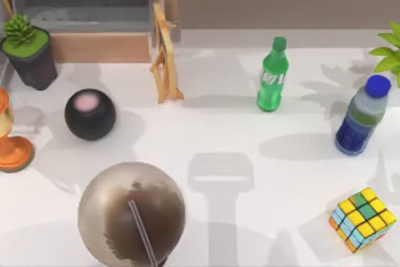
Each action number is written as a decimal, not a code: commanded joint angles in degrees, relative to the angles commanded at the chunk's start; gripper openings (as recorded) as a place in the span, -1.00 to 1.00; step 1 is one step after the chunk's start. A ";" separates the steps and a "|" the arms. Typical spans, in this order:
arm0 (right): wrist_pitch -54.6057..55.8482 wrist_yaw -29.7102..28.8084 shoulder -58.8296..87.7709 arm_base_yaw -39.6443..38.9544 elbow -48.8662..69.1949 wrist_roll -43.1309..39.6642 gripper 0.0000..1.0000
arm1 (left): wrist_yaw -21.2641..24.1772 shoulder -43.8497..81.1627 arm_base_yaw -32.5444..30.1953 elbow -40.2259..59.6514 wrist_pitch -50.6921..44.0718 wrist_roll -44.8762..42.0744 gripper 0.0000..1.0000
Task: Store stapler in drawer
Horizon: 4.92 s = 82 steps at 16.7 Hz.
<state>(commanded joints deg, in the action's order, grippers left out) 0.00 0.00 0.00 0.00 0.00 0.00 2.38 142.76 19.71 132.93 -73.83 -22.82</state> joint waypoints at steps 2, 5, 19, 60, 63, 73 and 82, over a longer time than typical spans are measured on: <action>0.00 0.00 0.00 0.00 0.00 0.00 1.00 | 1.50 -4.05 0.49 -3.21 4.28 -2.42 1.00; 0.00 0.00 0.00 0.00 0.00 0.00 1.00 | 4.43 -11.16 2.65 -10.23 14.22 -7.59 1.00; 0.00 0.00 0.00 0.00 0.00 0.00 1.00 | 22.28 -33.18 28.30 -65.36 96.54 -43.65 1.00; 0.00 0.00 0.00 0.00 0.00 0.00 1.00 | 37.82 -26.90 18.04 -103.38 159.48 -68.26 -0.51; 0.00 0.00 0.00 0.00 0.00 0.00 1.00 | 37.82 -26.90 18.04 -103.38 159.48 -68.26 -0.96; 0.00 0.00 0.00 0.00 0.00 0.00 1.00 | 37.70 -26.19 18.03 -103.25 158.82 -68.06 -1.00; 0.00 0.00 0.00 0.00 0.00 0.00 1.00 | 30.92 -21.10 11.21 -90.88 151.88 -67.76 -1.00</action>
<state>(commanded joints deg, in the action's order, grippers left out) 0.00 0.00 0.00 0.00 0.00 0.00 33.31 121.66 30.92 42.04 78.05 -90.58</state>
